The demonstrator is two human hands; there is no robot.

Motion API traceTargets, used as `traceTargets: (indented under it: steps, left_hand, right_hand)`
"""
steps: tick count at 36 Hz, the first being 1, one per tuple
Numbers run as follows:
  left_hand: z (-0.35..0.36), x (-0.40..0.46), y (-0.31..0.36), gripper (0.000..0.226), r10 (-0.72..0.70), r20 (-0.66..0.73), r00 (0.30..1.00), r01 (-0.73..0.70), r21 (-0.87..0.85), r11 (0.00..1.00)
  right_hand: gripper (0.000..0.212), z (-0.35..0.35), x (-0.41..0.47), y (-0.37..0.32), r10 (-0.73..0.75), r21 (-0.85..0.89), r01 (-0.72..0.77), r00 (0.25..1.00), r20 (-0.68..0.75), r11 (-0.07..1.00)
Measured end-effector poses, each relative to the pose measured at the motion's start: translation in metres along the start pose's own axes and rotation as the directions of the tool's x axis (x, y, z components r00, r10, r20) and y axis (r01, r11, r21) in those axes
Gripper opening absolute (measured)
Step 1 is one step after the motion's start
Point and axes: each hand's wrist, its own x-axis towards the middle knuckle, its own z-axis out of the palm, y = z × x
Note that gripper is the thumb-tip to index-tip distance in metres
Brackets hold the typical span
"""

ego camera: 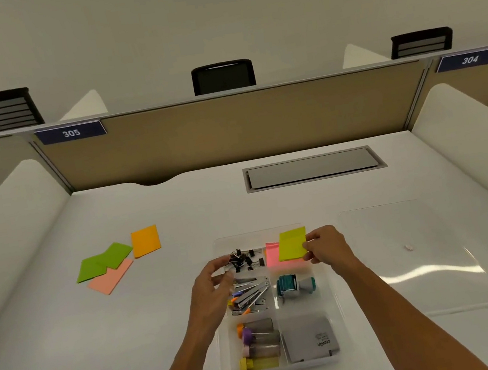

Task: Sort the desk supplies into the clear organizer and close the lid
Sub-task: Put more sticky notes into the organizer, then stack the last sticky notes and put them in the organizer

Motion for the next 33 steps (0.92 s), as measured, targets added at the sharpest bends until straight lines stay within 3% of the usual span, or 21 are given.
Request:
traceTargets:
  steps: [13, 20, 27, 33]
  left_hand:
    - [-0.029, -0.011, -0.012, 0.032, -0.057, -0.079, 0.995, 0.055, -0.022, 0.998]
    - [-0.042, -0.01, -0.02, 0.032, -0.072, -0.099, 0.992, 0.069, -0.039, 0.997]
    - [-0.058, -0.007, -0.026, 0.032, -0.085, -0.117, 0.99, 0.077, -0.069, 0.995]
    - [-0.082, -0.002, -0.036, 0.032, -0.101, -0.15, 0.984, 0.085, -0.105, 0.991]
  right_hand:
    - [0.014, 0.021, 0.005, -0.006, -0.012, -0.491, 0.029, 0.999, 0.037, 0.871]
    - [0.008, 0.032, 0.0, -0.013, -0.062, -0.535, 0.04, 0.998, -0.024, 0.844]
    - [0.037, 0.052, -0.011, -0.032, -0.158, -0.512, 0.127, 0.987, -0.018, 0.85]
    - [0.039, 0.073, -0.016, -0.046, -0.243, -0.469, 0.212, 0.97, -0.006, 0.857]
